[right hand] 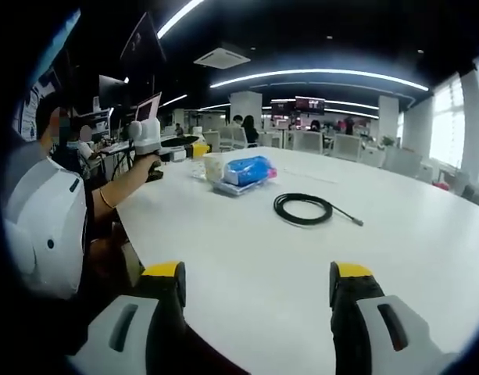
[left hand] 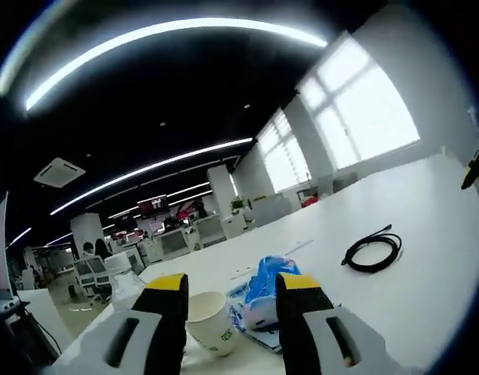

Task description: Arrange the tabletop items into an orderly group along one side of the table until the central work area is clear of visible clutter.

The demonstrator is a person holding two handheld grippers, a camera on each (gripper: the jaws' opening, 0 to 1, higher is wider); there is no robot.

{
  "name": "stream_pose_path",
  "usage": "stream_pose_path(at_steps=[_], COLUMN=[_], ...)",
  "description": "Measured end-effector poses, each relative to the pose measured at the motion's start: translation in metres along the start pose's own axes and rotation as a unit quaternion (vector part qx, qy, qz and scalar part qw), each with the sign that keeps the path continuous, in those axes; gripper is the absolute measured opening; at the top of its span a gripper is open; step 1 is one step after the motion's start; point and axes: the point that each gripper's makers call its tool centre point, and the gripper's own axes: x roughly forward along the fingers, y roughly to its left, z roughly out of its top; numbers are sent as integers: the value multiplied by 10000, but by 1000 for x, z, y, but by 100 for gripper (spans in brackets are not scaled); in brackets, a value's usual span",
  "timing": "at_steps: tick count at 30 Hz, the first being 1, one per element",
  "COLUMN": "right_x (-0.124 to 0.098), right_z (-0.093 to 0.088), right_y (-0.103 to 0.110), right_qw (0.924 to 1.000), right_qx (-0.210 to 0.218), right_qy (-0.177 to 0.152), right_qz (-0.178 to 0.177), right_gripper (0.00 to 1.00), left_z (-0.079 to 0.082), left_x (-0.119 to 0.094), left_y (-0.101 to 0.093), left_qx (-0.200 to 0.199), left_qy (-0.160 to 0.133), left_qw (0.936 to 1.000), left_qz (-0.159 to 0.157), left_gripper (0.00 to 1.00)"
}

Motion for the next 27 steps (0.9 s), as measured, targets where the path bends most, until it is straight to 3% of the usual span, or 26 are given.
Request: stream_pose_path(at_steps=[7,16,18,22,27], right_x=[2,8,8,8,8], right_z=[6,16,18,25,30], right_y=[-2,-6,-8,-12,-12], right_qw=[9999,9993,9991,9988,9981], right_qx=[-154,-372,-420,-479,-594], right_qy=[9,13,4,-40,-77], right_qz=[15,76,86,86,122], right_gripper=[73,74,74,75,75], left_z=[25,43,49,44,46], left_x=[-7,-12,-13,-10,-9], left_y=[-17,-59,-67,-78,-92], left_qx=[2,207,143,406,413], left_qy=[-297,-431,-608,-421,-450], left_qw=[9992,9941,9918,9910,9878], left_qz=[-255,-974,-1113,-1205,-1433], left_gripper=[44,44,46,48,48])
